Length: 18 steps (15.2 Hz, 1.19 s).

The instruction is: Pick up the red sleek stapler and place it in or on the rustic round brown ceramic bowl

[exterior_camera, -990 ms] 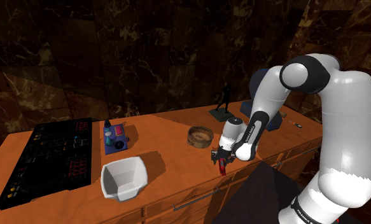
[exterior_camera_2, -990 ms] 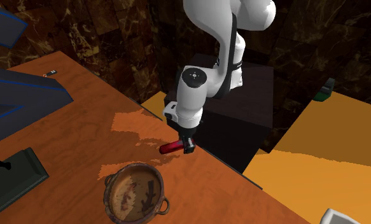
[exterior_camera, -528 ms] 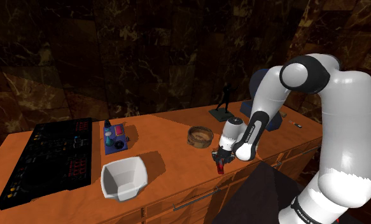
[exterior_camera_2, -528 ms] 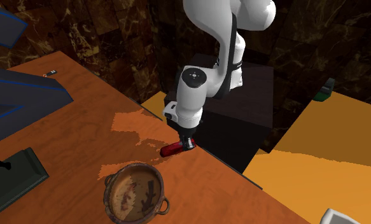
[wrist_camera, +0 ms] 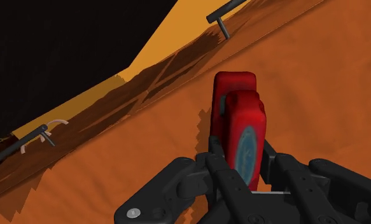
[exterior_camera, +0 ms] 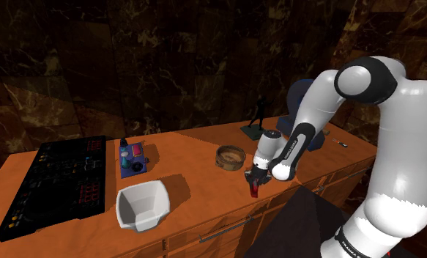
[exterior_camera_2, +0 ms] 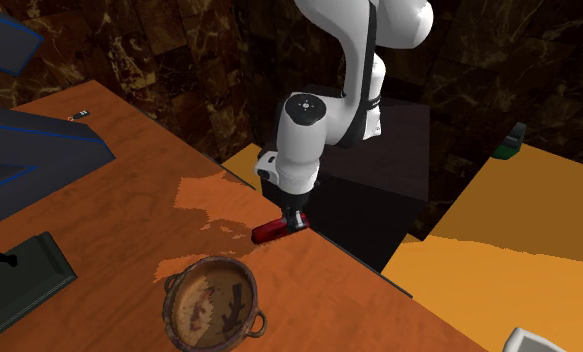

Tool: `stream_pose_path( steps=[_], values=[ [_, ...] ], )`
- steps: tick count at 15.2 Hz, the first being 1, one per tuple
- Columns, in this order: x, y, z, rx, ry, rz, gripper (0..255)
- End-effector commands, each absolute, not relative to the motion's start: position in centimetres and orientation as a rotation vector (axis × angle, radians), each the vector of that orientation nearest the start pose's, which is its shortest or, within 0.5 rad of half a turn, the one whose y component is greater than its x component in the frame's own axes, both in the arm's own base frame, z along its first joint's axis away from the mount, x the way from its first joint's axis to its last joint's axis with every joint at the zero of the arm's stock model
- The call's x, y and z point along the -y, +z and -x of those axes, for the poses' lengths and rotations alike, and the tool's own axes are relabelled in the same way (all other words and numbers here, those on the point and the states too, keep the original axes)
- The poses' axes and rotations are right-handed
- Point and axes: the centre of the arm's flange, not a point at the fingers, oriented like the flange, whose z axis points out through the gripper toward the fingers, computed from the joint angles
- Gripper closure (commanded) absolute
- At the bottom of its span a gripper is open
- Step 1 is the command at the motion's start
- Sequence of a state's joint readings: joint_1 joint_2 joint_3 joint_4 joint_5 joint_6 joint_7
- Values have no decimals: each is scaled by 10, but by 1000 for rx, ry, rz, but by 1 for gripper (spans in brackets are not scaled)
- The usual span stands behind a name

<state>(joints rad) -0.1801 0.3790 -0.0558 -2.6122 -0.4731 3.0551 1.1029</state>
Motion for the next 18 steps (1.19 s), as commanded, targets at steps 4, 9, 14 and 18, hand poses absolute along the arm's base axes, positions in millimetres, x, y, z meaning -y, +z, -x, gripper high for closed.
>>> stream_pose_path(
  steps=[4, 9, 14, 18],
  values=[
    [65, 153, -414, -1333, -134, 2891, 255],
    [65, 180, -414, -1333, -134, 2891, 255],
    [65, 206, -414, -1333, -134, 2891, 255],
    [65, 227, -414, -1333, -134, 2891, 255]
  ],
)
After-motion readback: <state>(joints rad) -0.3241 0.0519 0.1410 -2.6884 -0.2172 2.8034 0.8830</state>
